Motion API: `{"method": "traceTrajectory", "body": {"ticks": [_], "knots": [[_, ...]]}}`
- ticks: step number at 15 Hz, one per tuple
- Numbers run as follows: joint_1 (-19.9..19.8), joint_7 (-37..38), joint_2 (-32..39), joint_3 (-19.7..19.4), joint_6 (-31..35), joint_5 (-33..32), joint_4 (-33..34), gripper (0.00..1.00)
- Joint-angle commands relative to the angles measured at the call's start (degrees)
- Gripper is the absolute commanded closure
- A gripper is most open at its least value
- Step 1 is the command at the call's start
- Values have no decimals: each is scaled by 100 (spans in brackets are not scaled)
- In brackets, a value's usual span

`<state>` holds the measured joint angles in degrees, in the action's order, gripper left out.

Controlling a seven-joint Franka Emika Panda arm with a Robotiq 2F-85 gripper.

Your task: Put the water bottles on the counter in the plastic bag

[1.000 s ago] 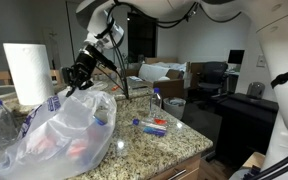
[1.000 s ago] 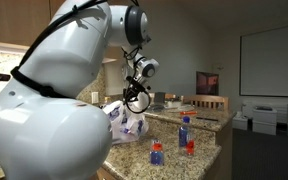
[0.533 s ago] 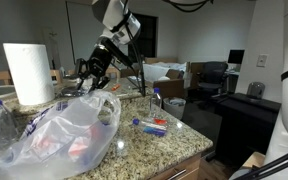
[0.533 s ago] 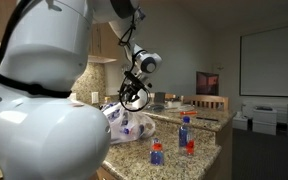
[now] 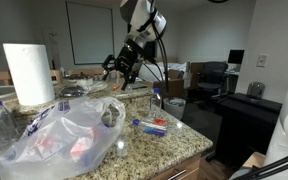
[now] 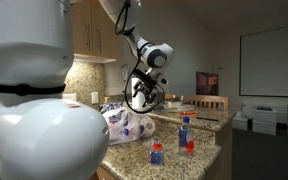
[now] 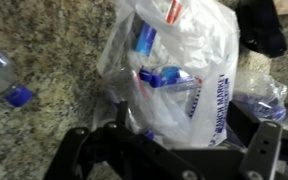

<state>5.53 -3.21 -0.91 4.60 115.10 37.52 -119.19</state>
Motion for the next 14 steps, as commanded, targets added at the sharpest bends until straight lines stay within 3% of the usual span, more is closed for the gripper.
{"method": "traceTrajectory", "body": {"ticks": [1, 4, 6, 11, 14], "knots": [[-23, 682, -355, 27, 849, -815, -769, 0], [-64, 1374, -264, -2, 1628, -1407, -1140, 0], [-127, 2061, -386, -59, 1763, -1932, -1218, 0], [-312, 2746, -956, -215, 1018, -2451, -917, 0], [-485, 3263, -1292, -202, 178, -2828, -553, 0]]}}
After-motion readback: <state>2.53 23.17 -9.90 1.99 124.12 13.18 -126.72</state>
